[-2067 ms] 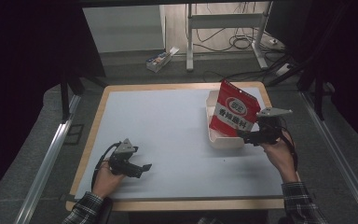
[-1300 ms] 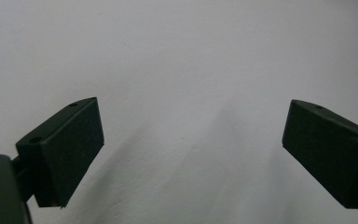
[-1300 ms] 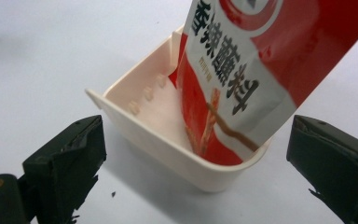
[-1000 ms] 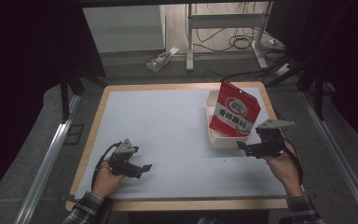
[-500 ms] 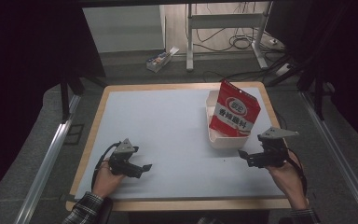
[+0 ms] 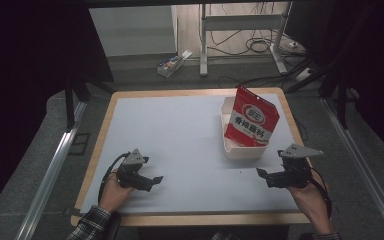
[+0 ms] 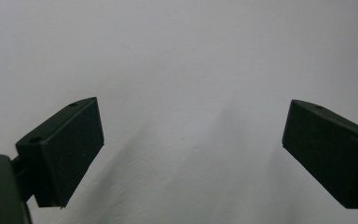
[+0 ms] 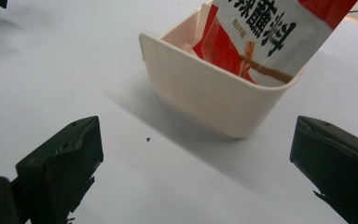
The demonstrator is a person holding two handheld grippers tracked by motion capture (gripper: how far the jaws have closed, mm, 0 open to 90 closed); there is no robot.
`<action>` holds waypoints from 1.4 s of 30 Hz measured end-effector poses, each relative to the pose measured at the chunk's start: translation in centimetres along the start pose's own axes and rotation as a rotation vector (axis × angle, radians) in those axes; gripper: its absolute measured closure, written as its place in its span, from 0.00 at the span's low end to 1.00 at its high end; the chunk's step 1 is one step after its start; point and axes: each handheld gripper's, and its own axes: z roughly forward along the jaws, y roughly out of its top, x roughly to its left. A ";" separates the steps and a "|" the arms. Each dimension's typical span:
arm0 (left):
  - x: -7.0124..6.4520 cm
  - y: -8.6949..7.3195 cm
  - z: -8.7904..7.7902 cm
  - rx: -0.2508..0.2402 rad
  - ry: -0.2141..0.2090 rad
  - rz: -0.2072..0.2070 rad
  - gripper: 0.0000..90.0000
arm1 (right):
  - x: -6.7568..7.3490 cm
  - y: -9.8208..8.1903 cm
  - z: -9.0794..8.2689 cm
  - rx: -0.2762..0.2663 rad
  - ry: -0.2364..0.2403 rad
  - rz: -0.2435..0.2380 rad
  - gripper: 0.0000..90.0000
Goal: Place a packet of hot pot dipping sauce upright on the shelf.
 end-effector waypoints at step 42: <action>-0.1 0.0 0.2 0.017 0.006 0.014 0.06 | -0.1 -5.8 0.5 0.064 -0.030 0.006 0.03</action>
